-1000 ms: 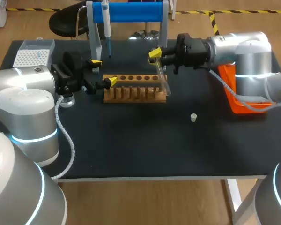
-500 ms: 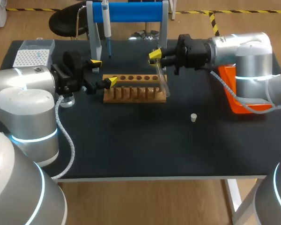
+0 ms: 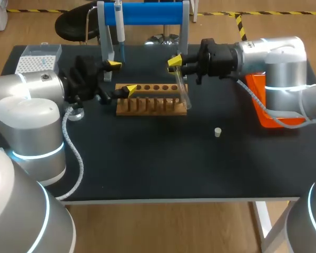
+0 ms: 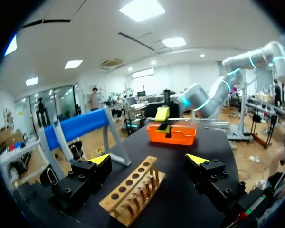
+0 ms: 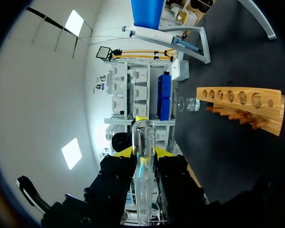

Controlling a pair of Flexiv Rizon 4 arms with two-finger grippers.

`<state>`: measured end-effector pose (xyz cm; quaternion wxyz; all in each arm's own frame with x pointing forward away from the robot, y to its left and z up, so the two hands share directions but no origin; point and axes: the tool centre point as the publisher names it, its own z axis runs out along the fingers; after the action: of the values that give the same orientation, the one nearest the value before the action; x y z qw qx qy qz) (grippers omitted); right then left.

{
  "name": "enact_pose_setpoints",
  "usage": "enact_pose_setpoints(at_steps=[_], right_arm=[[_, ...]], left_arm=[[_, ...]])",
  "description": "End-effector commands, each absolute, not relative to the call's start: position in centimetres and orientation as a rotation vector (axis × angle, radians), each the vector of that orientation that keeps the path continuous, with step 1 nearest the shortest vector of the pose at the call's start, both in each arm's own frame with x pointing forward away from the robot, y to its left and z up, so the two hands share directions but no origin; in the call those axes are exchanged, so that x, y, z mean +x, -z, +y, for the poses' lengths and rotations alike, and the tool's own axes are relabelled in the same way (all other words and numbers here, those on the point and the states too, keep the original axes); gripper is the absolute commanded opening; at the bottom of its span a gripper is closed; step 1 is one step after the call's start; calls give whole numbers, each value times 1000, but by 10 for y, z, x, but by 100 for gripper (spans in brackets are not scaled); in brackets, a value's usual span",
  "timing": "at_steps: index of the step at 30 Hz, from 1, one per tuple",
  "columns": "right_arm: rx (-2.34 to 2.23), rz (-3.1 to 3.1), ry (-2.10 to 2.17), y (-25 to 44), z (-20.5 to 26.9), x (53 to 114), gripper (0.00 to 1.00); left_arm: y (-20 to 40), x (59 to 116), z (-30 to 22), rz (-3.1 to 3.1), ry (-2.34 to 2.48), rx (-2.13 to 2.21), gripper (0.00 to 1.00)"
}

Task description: Invert the test tube, pick up the pipette, mount the tip to pipette, aspirate from beaker and dispense into the tube, eject the tip, return the pipette, and cap with the stopper.

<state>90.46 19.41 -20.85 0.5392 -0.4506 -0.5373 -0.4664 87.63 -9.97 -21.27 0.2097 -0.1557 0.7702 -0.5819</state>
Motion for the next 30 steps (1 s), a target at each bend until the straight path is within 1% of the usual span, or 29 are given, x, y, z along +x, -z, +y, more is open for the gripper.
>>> enact_pose_setpoints(at_steps=[1, 9, 11, 12, 14, 17, 23, 30], right_arm=[[-1075, -1280, 1108, 207, 194, 904, 0], [-1075, -1280, 1108, 207, 194, 904, 0], [-1075, -1280, 1108, 207, 194, 904, 0], [-1075, -1280, 1108, 207, 194, 904, 0], [-1075, -1280, 1108, 207, 194, 904, 0], [-1075, -1280, 1108, 207, 194, 904, 0], [-1075, -1280, 1108, 207, 194, 904, 0], [-1075, -1280, 1108, 207, 194, 904, 0]], left_arm=[[211, 861, -89, 1931, 1604, 196, 100], [211, 861, -89, 1931, 1604, 196, 100], [200, 863, -88, 1822, 1391, 465, 100], [197, 864, -88, 1741, 1367, 552, 100], [196, 865, -87, 1694, 1196, 674, 100], [198, 865, -89, 1582, 1074, 821, 100], [202, 860, -96, 1407, 986, 949, 100], [202, 856, -106, 1275, 1006, 1026, 100]])
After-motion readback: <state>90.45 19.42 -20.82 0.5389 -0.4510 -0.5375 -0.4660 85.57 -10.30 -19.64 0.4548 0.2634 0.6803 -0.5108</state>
